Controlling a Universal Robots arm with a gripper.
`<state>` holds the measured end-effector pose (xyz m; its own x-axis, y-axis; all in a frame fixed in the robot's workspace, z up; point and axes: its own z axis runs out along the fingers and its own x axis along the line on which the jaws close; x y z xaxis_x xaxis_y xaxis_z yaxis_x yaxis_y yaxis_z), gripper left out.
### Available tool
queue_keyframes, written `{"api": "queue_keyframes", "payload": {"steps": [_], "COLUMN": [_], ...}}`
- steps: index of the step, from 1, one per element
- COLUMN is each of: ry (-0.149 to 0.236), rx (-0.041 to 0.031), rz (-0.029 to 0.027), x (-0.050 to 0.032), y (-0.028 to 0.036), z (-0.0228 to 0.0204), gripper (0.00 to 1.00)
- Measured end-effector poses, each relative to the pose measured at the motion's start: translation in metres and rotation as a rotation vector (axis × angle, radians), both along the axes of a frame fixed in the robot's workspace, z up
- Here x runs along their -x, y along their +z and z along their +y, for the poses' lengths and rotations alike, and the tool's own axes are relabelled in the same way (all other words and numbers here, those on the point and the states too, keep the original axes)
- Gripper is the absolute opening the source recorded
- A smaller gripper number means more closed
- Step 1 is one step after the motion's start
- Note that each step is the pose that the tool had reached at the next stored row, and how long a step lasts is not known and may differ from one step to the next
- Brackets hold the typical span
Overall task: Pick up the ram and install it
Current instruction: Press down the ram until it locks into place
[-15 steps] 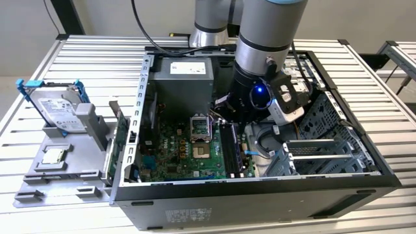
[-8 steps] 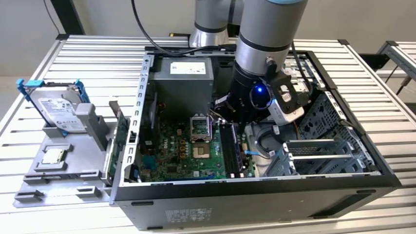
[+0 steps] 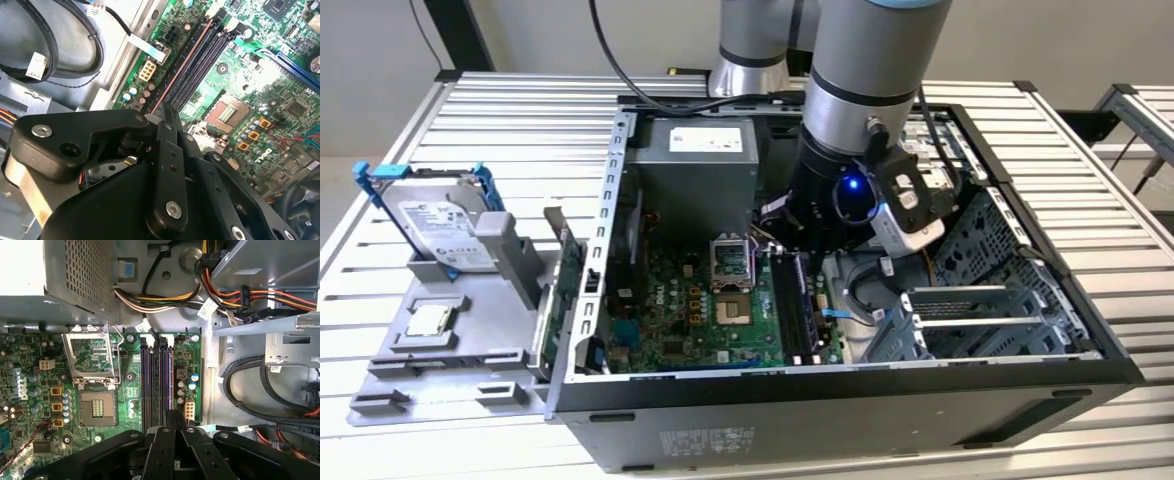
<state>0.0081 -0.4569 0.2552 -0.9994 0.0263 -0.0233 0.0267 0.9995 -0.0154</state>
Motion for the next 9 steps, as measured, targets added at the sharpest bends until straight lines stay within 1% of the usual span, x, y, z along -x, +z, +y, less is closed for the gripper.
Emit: {"api": "queue_keyframes", "payload": {"steps": [9], "ry": [0.047], "rx": [0.0], "rz": [-0.0001], "x": [0.0], "y": [0.0004], "z": [0.0], "gripper": [0.0]}}
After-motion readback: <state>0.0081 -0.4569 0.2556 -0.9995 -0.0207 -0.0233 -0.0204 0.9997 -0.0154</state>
